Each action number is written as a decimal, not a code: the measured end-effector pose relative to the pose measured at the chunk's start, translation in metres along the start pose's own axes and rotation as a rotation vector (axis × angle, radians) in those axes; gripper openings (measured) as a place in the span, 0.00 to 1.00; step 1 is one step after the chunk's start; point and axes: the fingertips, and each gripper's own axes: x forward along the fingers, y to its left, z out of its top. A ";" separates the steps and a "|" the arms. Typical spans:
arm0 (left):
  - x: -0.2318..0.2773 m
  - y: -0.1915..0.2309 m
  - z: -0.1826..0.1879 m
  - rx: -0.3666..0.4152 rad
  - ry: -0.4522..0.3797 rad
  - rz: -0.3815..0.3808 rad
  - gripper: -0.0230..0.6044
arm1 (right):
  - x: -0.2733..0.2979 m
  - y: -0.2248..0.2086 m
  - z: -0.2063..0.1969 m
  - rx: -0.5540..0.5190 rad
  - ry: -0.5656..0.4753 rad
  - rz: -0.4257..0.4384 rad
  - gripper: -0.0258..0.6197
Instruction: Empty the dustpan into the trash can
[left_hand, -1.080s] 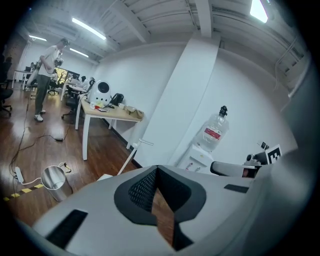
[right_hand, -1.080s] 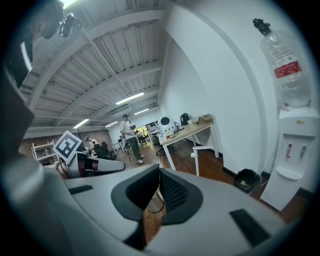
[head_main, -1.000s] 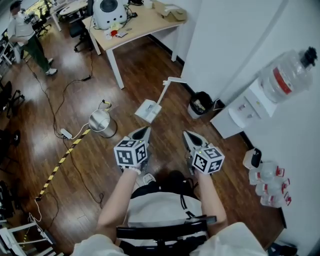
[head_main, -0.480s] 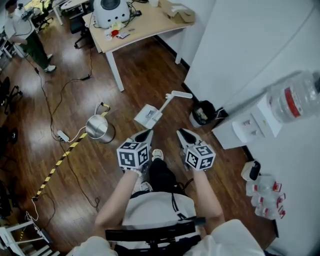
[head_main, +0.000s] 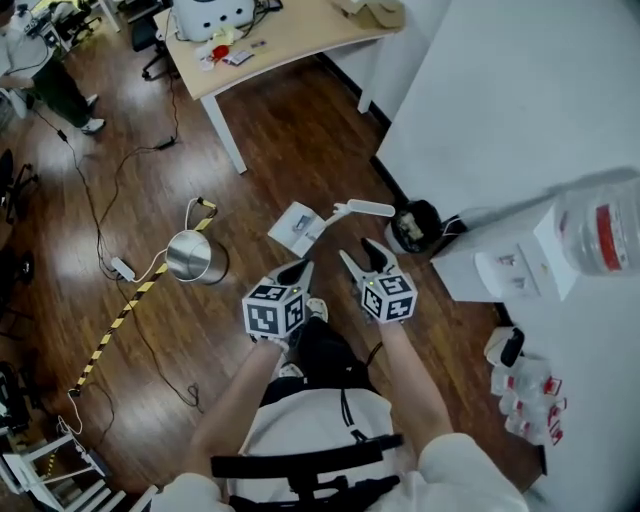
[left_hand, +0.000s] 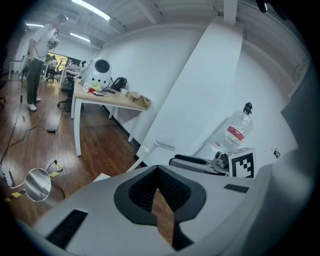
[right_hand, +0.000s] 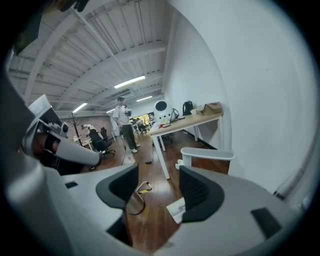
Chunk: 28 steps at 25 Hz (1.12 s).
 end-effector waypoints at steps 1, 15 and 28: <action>0.006 0.004 0.000 -0.006 0.006 0.002 0.02 | 0.010 -0.006 -0.003 -0.002 0.007 0.005 0.49; 0.075 0.037 -0.014 -0.018 0.060 0.044 0.02 | 0.110 -0.064 -0.031 -0.036 0.018 -0.017 0.54; 0.064 0.058 -0.037 -0.078 0.075 0.072 0.02 | 0.159 -0.063 -0.014 -0.138 -0.055 0.030 0.49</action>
